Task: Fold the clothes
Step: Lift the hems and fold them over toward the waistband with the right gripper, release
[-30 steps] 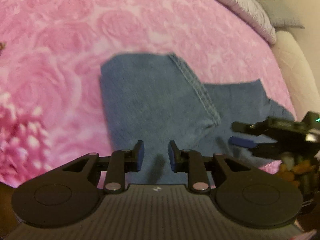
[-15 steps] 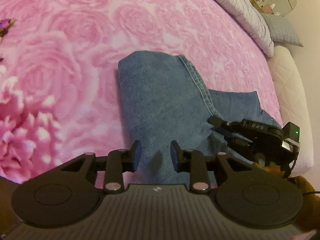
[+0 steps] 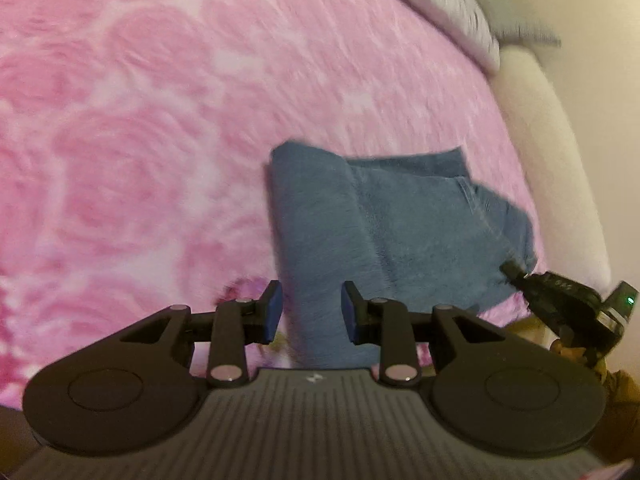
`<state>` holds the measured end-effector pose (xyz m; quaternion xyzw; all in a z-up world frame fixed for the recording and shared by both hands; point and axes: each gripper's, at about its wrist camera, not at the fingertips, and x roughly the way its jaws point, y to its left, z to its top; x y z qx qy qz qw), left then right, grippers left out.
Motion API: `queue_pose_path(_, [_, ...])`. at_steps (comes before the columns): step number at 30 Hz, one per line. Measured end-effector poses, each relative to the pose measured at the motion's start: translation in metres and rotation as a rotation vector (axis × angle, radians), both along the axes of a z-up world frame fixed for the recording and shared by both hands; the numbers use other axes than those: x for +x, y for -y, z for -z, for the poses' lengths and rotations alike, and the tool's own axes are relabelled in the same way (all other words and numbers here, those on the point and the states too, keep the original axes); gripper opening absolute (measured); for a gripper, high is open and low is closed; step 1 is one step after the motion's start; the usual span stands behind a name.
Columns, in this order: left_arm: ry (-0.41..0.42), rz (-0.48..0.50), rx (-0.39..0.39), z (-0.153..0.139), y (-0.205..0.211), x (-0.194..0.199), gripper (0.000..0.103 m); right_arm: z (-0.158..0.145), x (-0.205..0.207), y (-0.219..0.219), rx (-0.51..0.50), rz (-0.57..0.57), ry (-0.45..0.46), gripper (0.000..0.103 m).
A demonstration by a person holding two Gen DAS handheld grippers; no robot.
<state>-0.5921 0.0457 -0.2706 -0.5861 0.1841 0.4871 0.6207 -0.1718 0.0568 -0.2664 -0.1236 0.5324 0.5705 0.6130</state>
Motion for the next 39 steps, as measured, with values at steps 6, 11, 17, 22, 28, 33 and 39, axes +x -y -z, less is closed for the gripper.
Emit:
queue_pose_path(6, [-0.046,0.072,-0.018,-0.001,-0.004,0.038,0.028,0.011,0.008,-0.002,0.045,-0.033,-0.053,0.009])
queue_pose_path(11, [-0.053,0.055,-0.020,-0.005,-0.004,0.057,0.028,-0.020,0.010,0.000,0.210,-0.116,-0.013,0.008])
queue_pose_path(17, [-0.050,0.100,-0.028,-0.003,-0.012,0.085,0.030,0.004,0.065,0.004,0.063,0.055,0.050,0.007])
queue_pose_path(22, [-0.066,0.144,-0.027,-0.005,-0.025,0.109,0.030,-0.002,0.095,-0.005,0.095,0.047,0.074,0.007])
queue_pose_path(28, [-0.083,0.167,0.001,-0.013,-0.043,0.147,0.030,-0.049,0.134,-0.011,0.347,0.024,0.157,0.007])
queue_pose_path(33, [-0.100,0.187,-0.034,0.003,-0.054,0.184,0.030,-0.008,0.197,-0.034,0.158,0.137,0.130,0.007])
queue_pose_path(39, [-0.129,0.162,-0.062,0.008,-0.056,0.205,0.030,-0.002,0.212,-0.049,0.192,0.084,0.083,0.008])
